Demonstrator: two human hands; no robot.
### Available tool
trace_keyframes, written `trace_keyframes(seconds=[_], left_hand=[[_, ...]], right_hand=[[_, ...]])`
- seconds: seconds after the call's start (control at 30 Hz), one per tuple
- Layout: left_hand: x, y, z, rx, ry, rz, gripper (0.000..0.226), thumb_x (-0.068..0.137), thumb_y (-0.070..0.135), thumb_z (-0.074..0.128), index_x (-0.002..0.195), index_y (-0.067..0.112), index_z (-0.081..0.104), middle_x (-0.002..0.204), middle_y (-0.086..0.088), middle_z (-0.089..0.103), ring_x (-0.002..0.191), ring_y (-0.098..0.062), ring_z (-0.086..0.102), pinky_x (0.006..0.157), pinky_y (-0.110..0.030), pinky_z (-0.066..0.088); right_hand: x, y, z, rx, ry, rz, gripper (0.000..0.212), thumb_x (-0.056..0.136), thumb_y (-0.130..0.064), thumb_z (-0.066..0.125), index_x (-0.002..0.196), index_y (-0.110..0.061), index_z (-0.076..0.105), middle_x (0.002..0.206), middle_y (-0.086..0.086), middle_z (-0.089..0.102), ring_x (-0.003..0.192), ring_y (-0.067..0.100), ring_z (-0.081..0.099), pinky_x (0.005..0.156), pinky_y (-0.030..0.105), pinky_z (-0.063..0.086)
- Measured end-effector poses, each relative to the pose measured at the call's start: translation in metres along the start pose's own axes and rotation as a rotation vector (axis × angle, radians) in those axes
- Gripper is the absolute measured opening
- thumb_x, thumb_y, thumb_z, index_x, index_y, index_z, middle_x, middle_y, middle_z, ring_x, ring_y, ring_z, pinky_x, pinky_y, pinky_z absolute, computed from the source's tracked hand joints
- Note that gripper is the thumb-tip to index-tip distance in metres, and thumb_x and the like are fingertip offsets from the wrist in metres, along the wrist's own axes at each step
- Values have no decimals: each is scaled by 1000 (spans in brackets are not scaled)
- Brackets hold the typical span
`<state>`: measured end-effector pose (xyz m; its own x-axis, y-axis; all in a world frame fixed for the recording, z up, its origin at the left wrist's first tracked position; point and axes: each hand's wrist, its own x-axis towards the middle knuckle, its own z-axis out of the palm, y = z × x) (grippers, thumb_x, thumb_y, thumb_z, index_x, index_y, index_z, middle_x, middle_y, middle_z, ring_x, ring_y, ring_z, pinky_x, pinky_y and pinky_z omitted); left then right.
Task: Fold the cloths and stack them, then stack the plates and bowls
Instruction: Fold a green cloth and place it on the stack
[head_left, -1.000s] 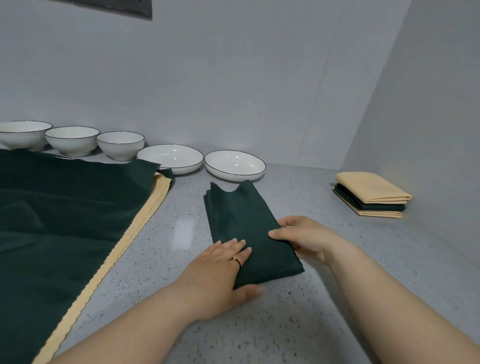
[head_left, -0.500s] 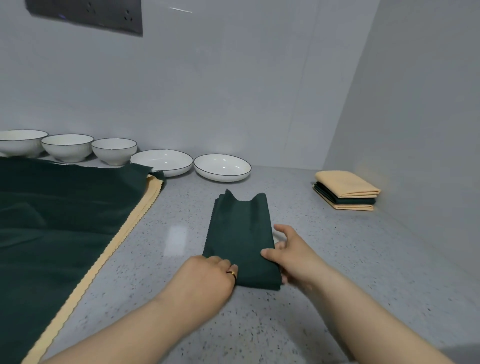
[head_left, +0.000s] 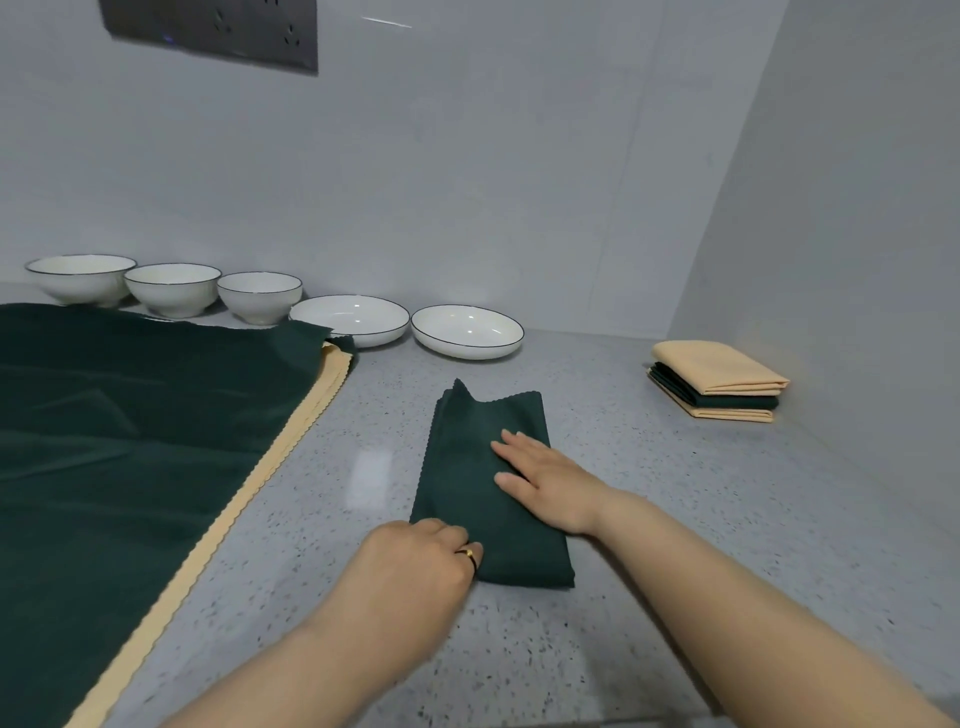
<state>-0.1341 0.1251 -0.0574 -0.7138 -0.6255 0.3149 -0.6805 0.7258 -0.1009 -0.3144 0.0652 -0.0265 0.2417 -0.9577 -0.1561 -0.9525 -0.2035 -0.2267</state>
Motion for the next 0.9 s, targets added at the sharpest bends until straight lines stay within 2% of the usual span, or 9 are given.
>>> trace_keyframes(seconds=[0.1,0.17,0.27,0.4,0.47,0.53,0.6,0.7,0.9], left_hand=[[1,-3,-2,-52,20,1,24,32,29,84,50,27,68,49,12,59,43,-5,56,37,-11,40],[1,-5,-4,-83,57,-12,6,54,32,69,50,28,68,49,14,59,44,-4,56,42,-14,42],[2,-8,-5,-113,87,-49,35,66,30,39,53,31,71,55,18,63,56,-1,59,68,-18,36],[4,-13,-20,-232,-52,-190,42,57,38,34,74,42,72,87,24,69,95,2,62,89,-16,47],[4,-14,-23,-265,-83,-280,62,58,41,27,106,45,64,122,26,57,118,6,51,101,-6,22],[6,-17,-17,-297,-36,-301,84,59,46,7,137,42,37,146,27,27,138,7,20,93,-2,-10],[8,-18,-16,-279,-85,-299,76,68,45,9,141,41,27,150,26,18,140,6,11,96,-1,-3],[10,-19,-21,-303,-86,-323,52,90,29,35,141,38,30,149,25,22,139,4,18,108,-10,18],[9,-23,-19,-378,28,-408,46,92,16,43,133,35,44,139,21,42,127,-1,39,99,-10,30]], right_hand=[[24,5,-6,-23,12,38,53,100,-38,23,148,-18,8,157,-2,0,145,12,-2,117,28,1],[43,8,-10,-13,41,62,53,100,-36,23,148,-16,12,157,0,4,145,14,2,118,30,4],[65,9,-12,50,112,80,48,100,-31,26,145,-14,25,154,4,21,142,17,17,117,32,14],[73,11,-11,105,170,45,46,101,-23,28,146,-16,22,156,3,13,144,15,12,115,26,8],[70,13,-11,115,209,14,46,101,-24,29,146,-19,21,157,1,9,144,14,8,116,27,3],[65,13,-12,103,291,12,47,100,-27,31,146,-22,22,157,-1,7,145,14,5,116,30,-1],[60,10,-15,112,424,37,47,98,-29,36,144,-22,26,156,-2,10,145,15,5,116,30,-2],[42,5,-21,276,538,62,46,96,-26,43,140,-18,35,153,1,21,142,16,15,114,25,9],[-26,5,-8,352,351,-26,50,92,-5,44,140,-15,32,148,-1,26,136,11,27,108,13,15]])
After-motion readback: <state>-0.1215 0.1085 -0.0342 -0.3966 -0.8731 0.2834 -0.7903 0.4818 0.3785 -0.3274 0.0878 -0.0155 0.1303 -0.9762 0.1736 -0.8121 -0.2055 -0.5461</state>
